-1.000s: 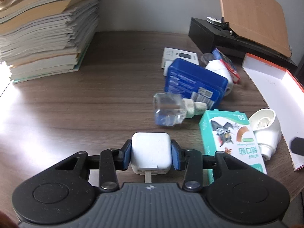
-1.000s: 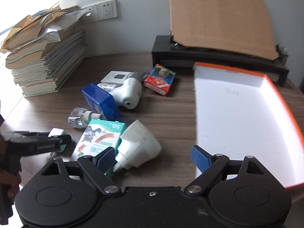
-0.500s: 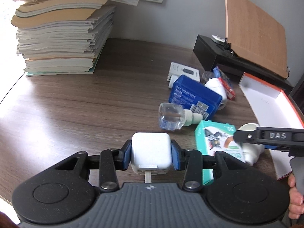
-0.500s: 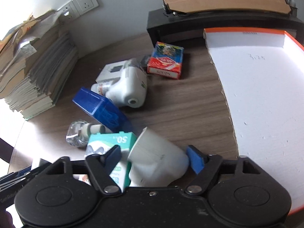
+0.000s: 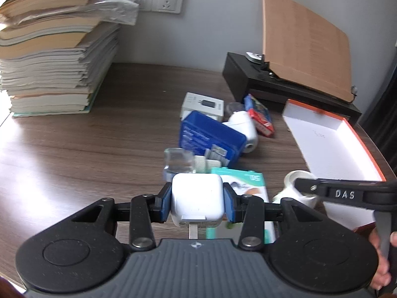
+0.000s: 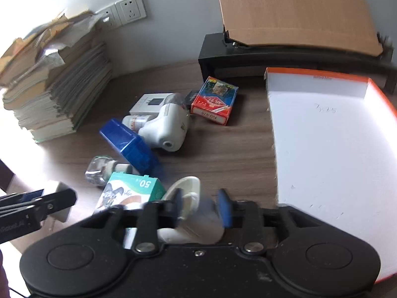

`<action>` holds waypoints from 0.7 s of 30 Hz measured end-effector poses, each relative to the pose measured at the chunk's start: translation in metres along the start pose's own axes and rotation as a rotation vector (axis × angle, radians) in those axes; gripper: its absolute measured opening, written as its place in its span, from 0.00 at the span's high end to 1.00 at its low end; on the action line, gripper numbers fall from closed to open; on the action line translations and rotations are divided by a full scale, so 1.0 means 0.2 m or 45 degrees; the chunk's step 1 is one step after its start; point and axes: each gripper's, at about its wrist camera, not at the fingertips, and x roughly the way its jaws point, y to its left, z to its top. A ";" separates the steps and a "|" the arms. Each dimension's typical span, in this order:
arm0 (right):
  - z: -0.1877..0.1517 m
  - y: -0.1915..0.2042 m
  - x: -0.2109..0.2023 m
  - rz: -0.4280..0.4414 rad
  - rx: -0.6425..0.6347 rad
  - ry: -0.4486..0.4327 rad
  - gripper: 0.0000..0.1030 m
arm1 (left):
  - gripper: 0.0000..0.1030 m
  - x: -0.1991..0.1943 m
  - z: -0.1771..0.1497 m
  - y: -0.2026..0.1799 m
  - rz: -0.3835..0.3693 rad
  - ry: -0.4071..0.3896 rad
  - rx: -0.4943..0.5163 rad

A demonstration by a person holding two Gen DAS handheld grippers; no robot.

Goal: Organize rigid objects
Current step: 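Grasp the white cylindrical plug adapter with the right gripper while the left lifts the charger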

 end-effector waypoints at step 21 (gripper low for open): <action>-0.08 0.10 0.11 0.214 -0.019 0.052 0.20 | 0.59 -0.10 -0.05 0.01 0.041 -0.008 -0.034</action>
